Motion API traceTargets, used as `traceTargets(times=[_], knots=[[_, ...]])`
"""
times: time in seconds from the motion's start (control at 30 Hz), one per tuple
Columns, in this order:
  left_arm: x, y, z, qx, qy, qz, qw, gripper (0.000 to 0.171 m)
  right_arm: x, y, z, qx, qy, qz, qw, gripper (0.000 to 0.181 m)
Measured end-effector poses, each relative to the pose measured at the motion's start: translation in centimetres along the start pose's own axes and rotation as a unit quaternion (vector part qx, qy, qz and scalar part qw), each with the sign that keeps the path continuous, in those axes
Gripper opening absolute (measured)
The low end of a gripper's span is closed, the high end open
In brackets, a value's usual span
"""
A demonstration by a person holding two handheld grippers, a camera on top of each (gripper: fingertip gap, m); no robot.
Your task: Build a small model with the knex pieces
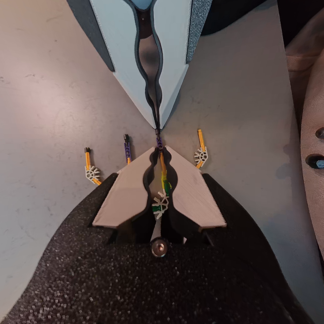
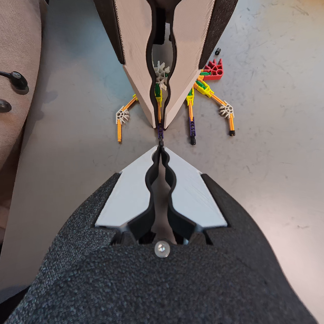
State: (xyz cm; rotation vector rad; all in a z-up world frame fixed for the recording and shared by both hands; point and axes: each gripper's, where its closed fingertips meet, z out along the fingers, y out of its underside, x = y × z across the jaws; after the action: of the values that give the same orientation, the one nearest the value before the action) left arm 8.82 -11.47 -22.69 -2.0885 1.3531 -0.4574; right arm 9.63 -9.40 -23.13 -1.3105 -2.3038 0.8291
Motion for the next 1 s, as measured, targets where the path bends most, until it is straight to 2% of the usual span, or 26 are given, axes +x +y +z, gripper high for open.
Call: traceTargets(times=[0.13,0.23,0.3,0.4,0.47,0.6,0.7,0.8,1.0], knots=[[-0.3,-0.6,-0.6,0.021,-0.001,0.005,1.0,0.006,0.1,0.0,-0.1,0.005,0.009,-0.003,1.0,0.003],[-1.6,-1.3,-2.9,0.062,0.001,0.0,0.998,0.014,0.0,-0.1,0.0,0.012,0.002,0.0,1.0,0.009],[-3.6,-1.0,-4.9,0.086,-0.02,-0.027,0.996,0.016,0.0,-0.1,0.0,0.016,0.002,-0.001,1.0,0.01],[-8.1,2.1,-7.9,0.075,-0.095,-0.061,0.991,0.017,0.0,-0.1,-0.1,0.02,0.005,-0.001,1.0,0.01],[-9.3,4.4,-9.1,0.075,-0.095,-0.087,0.989,0.018,0.3,0.1,-0.2,0.021,0.014,-0.001,1.0,0.01],[-9.3,7.8,-9.0,0.063,-0.065,-0.1,0.991,0.019,0.9,0.1,-0.3,0.028,0.027,0.001,0.999,0.01],[-7.8,7.7,-8.2,0.048,-0.032,-0.081,0.995,0.019,0.9,0.1,-0.4,0.032,0.028,0.003,0.999,0.01],[-6.7,8.5,-7.2,0.006,-0.02,-0.06,0.998,0.015,1.1,0.1,-0.4,0.036,0.031,0.005,0.999,0.01],[-6.3,8.1,-6.6,0.012,-0.009,-0.053,0.998,0.008,1.2,0.1,-0.4,0.038,0.032,0.006,0.999,0.01]])
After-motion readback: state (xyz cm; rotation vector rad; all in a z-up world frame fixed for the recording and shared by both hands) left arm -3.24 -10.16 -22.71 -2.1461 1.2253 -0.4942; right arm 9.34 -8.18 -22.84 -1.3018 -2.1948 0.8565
